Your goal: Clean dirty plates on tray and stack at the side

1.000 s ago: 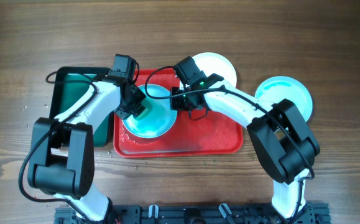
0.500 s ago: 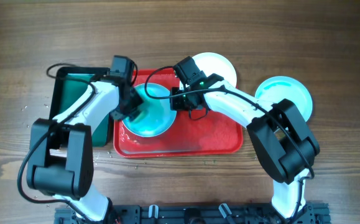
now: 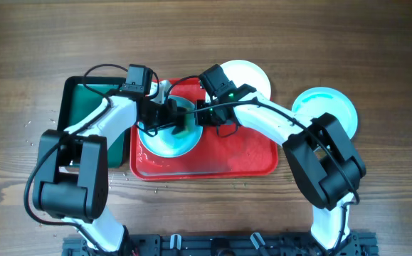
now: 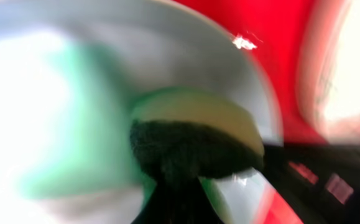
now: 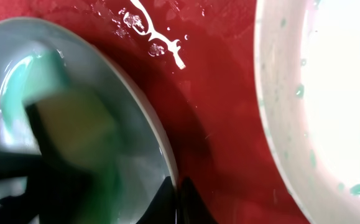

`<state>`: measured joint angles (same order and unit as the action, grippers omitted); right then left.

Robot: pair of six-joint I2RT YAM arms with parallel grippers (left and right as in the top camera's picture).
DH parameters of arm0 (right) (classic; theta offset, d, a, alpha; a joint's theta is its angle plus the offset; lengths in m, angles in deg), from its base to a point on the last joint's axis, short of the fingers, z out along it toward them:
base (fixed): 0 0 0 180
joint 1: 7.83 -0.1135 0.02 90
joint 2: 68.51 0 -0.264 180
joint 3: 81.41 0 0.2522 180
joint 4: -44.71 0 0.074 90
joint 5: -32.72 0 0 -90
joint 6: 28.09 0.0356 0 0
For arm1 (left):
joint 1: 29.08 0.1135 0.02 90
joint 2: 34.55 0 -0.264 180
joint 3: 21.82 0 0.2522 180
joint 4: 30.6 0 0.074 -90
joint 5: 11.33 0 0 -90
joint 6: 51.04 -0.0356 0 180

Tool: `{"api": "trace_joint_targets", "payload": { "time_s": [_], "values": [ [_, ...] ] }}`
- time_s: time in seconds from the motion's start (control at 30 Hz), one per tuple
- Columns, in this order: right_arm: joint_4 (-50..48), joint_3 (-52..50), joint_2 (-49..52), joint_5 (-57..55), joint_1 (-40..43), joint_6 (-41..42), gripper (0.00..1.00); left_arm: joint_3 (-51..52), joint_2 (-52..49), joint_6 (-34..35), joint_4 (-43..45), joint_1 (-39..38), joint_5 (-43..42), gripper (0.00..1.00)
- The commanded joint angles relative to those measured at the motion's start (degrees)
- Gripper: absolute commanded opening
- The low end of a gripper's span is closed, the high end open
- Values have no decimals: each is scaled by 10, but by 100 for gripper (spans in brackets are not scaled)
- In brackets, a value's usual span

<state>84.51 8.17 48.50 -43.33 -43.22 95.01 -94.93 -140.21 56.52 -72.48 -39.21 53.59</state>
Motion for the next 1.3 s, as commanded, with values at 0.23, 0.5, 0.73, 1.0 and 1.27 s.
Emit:
{"api": "trace_joint_targets", "payload": {
  "time_s": [0.23, 0.5, 0.73, 1.0, 1.27],
  "values": [
    [1, 8, 8, -6, 3, -1, 4, -1, -5, 157, -152, 1, 168, 4],
    [0, 8, 8, -1, 3, -1, 4, -1, -5, -19, -65, 2, -7, 4],
    [1, 8, 8, -1, 3, -1, 4, -54, 7, 132, -66, 4, 414, 4],
    [9, 9, -8, 33, 3, -33, 4, -268, 104, 129, -271, 10, 396, 4],
    [153, 9, -148, -123, 2, -61, 4, -268, 121, 129, -292, 10, 395, 4]
  ]
}}
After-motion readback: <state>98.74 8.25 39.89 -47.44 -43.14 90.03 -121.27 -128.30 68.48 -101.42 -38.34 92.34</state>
